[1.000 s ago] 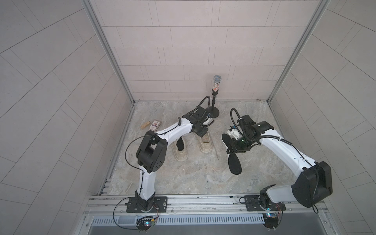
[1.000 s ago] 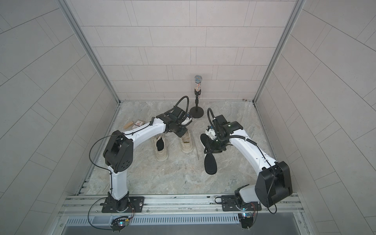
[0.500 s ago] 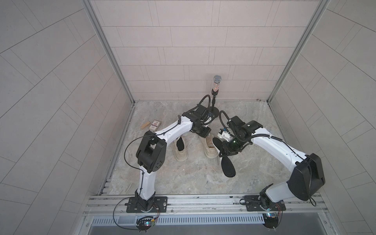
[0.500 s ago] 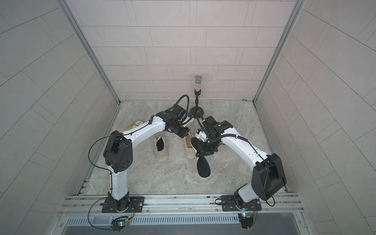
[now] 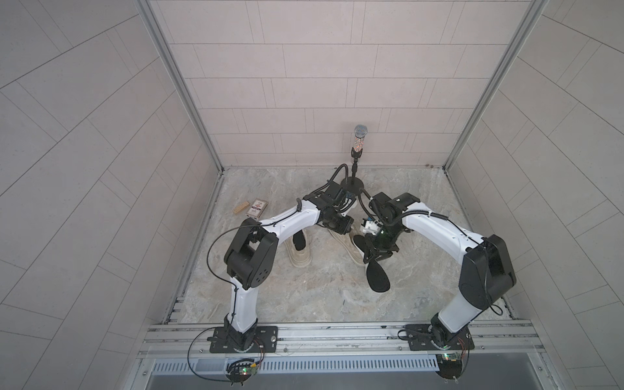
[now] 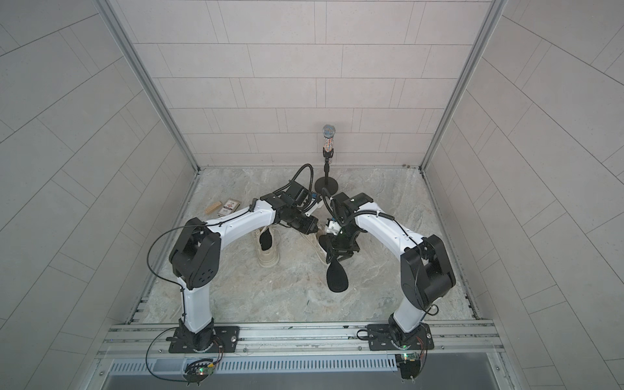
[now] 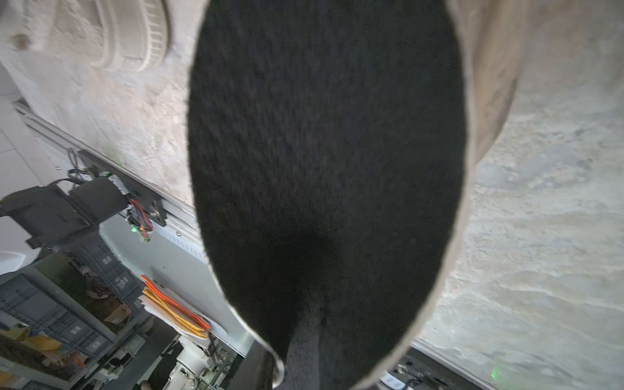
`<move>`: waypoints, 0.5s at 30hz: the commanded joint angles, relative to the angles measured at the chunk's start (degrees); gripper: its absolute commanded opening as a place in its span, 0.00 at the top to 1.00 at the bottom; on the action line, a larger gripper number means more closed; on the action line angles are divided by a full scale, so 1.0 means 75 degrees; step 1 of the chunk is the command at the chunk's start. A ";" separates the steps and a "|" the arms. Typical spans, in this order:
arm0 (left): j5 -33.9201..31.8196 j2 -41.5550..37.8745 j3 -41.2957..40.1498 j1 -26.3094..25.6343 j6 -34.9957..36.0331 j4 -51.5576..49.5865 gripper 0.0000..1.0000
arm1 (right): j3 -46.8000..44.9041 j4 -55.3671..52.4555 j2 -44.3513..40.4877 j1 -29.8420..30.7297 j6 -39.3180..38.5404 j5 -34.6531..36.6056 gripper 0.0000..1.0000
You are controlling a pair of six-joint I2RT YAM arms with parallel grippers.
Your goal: Insert the insole into the shoe
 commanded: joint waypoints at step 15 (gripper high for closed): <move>0.0954 -0.0654 -0.0737 -0.0400 -0.0575 0.1632 1.00 | 0.1089 -0.1850 0.0971 -0.0003 -0.0682 0.1157 0.71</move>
